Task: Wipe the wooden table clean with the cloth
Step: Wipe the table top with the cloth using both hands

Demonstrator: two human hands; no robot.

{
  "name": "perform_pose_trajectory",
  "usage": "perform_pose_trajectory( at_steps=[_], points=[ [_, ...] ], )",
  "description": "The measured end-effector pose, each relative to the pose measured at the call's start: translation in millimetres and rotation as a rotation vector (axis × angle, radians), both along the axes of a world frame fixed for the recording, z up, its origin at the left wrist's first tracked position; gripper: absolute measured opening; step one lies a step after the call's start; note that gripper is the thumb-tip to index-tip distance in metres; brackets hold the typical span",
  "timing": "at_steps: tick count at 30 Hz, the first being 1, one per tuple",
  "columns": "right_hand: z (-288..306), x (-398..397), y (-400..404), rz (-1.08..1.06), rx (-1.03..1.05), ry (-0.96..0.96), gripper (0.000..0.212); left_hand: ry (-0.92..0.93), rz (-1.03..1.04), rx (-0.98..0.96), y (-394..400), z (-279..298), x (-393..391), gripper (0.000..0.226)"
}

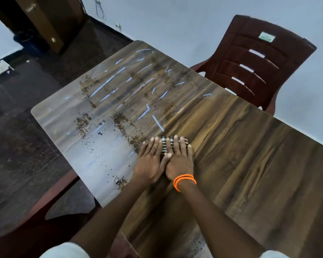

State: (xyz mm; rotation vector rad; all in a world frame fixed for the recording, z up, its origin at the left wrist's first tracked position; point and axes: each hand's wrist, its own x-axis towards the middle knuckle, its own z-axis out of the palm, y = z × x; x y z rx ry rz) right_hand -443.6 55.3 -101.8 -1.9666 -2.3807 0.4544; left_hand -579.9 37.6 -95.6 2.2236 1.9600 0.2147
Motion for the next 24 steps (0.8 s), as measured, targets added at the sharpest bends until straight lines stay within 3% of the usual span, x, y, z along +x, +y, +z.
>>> perform_pose_trajectory(
  at_steps=[10,16,24],
  points=[
    [-7,67,-105,0.125,0.103,-0.049,0.061,-0.025,-0.003,-0.212,-116,16,51,0.092],
    [-8,87,-72,0.043,0.112,-0.079,0.061,-0.024,-0.026,-0.191,-73,19,72,0.095],
    [-6,-10,-11,0.032,0.059,-0.033,0.071,0.035,0.095,-0.083,-18,14,-2,0.093]
  ],
)
